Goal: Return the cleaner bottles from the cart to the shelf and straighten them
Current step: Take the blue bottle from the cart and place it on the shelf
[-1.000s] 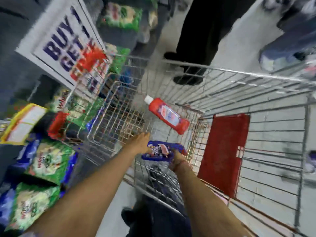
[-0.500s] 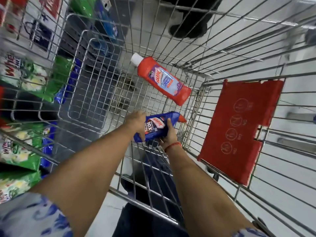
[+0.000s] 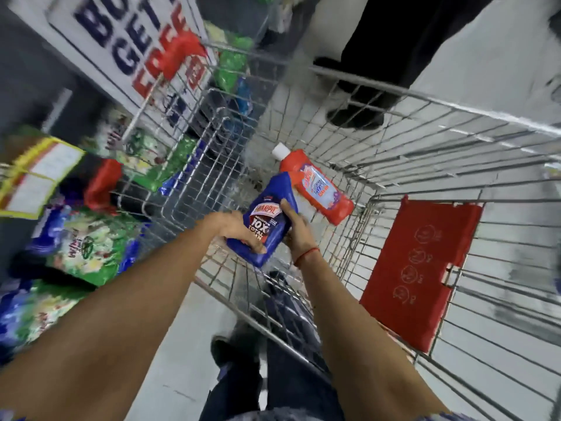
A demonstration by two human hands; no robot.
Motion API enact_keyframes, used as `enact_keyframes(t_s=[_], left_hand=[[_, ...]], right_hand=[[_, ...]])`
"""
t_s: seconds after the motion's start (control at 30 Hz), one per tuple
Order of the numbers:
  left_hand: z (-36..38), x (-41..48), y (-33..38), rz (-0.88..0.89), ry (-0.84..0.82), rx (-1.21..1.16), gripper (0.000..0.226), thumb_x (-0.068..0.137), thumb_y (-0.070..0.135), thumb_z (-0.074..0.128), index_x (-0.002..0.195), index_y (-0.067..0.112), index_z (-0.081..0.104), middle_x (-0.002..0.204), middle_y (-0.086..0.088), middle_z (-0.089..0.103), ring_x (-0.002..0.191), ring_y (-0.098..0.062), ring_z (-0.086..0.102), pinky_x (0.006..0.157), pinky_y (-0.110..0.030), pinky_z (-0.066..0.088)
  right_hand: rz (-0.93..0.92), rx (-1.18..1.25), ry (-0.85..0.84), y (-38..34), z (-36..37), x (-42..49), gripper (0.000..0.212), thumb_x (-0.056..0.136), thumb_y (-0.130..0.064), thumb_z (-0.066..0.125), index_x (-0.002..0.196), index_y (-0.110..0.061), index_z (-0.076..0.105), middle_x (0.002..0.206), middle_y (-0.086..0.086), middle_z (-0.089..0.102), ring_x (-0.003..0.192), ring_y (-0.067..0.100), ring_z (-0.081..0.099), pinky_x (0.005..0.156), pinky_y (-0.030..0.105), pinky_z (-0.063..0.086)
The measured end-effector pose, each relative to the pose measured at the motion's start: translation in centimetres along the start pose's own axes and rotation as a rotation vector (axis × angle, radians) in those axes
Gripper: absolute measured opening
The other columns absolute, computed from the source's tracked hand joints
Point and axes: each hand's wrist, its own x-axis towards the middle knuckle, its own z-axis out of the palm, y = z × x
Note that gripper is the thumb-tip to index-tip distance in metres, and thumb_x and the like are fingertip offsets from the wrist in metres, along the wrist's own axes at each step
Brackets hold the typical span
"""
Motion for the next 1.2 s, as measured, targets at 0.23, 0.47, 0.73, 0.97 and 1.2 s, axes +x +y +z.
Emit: enact_keyframes(t_s=[0.23, 0.47, 0.73, 0.97, 1.2], left_hand=[[-1.7, -10.0, -1.5, 0.309, 0.304, -0.442, 0.037, 0.069, 0.012, 0.080, 0.099, 0.023, 0.060, 0.087, 0.007, 0.070, 0.084, -0.007, 0.067, 0.063, -0.009, 0.052], [-1.0, -19.7, -5.9, 0.595, 0.638, -0.749, 0.039, 0.065, 0.010, 0.079, 0.096, 0.026, 0.061, 0.075, 0.026, 0.074, 0.073, 0.007, 0.067, 0.063, -0.007, 0.051], [-0.6, -29.1, -13.0, 0.737, 1.075, -0.839, 0.037, 0.073, -0.004, 0.071, 0.107, -0.001, 0.056, 0.097, -0.012, 0.067, 0.072, -0.001, 0.067, 0.073, -0.018, 0.057], [-4.3, -33.4, -17.9, 0.788, 1.340, -0.860, 0.044, 0.073, -0.007, 0.070, 0.110, 0.006, 0.049, 0.107, -0.014, 0.063, 0.079, -0.006, 0.065, 0.084, -0.026, 0.056], [-7.5, -31.9, -20.9, 0.614, 1.528, -0.752, 0.053, 0.068, 0.003, 0.078, 0.113, -0.004, 0.052, 0.107, -0.017, 0.066, 0.091, -0.018, 0.059, 0.085, -0.033, 0.049]], right_hand=[[-0.262, -0.214, -0.221, -6.2, 7.0, -6.2, 0.021, 0.079, -0.036, 0.069, 0.081, -0.015, 0.071, 0.069, -0.007, 0.075, 0.063, 0.008, 0.070, 0.054, 0.019, 0.052], [-0.495, -0.347, -0.494, -7.8, 14.7, -14.9, 0.015, 0.082, -0.029, 0.067, 0.081, -0.013, 0.070, 0.065, -0.006, 0.073, 0.059, 0.008, 0.065, 0.053, 0.017, 0.050], [-0.666, -0.481, -0.870, -5.3, 24.1, -23.8, 0.012, 0.089, -0.015, 0.058, 0.089, -0.006, 0.066, 0.070, -0.008, 0.073, 0.065, 0.005, 0.066, 0.062, 0.018, 0.054], [-0.785, -0.715, -1.060, -3.9, 32.3, -28.5, 0.018, 0.094, -0.014, 0.049, 0.110, -0.006, 0.053, 0.104, 0.005, 0.062, 0.094, 0.009, 0.060, 0.090, 0.025, 0.050], [-0.695, -0.897, -1.013, -2.1, 36.5, -27.5, 0.040, 0.092, -0.043, 0.046, 0.126, -0.021, 0.046, 0.114, -0.022, 0.051, 0.089, -0.021, 0.055, 0.074, 0.002, 0.042]])
